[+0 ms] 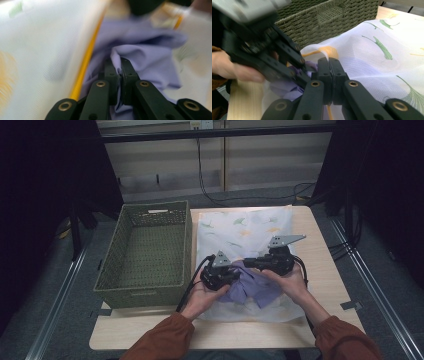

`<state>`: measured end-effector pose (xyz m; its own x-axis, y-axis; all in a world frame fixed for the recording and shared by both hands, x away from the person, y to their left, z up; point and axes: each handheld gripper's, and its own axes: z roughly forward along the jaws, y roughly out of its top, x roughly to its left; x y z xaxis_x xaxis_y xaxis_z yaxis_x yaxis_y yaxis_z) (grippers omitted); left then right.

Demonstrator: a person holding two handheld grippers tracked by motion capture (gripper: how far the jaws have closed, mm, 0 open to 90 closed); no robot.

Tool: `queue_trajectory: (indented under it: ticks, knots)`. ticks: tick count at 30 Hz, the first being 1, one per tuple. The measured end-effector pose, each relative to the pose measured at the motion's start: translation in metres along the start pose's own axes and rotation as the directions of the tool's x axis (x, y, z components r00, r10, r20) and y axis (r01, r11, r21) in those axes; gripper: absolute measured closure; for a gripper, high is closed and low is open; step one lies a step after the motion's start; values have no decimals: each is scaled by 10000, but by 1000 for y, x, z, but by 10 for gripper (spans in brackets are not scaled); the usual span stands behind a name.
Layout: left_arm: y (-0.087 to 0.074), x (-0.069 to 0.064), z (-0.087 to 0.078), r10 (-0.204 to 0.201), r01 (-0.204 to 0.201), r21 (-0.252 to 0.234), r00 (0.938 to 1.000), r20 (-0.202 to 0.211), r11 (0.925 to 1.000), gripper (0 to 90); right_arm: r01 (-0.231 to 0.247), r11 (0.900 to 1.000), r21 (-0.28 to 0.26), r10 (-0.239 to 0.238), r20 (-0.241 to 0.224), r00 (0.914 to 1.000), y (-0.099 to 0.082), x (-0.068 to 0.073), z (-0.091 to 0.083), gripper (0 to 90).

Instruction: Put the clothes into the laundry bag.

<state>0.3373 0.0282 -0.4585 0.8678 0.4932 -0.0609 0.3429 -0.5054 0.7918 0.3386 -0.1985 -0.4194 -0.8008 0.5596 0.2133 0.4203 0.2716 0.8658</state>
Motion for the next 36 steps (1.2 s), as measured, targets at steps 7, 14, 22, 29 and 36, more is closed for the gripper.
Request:
queue_trajectory:
  ticks: [7,14,22,29,36]
  knots:
    - [-14,1,19,315,-326,784,9994,157,9964,815,152,9997,214,-153,53,9999,-1,2,3,894]
    - [-16,-2,21,489,-534,964,9976,486,9939,672,165,9993,334,-166,21,9999,-2,3,5,893]
    - [-12,-10,2,752,-807,648,9937,833,9946,487,119,9995,281,-122,109,9999,-3,0,3,892]
    - [-10,-14,-16,1027,-1066,421,9910,854,9934,395,125,9995,297,-128,109,9999,-3,0,3,891]
    - [-16,-17,-2,824,-906,714,9904,1108,9933,240,118,9994,314,-121,91,9999,-3,0,3,890]
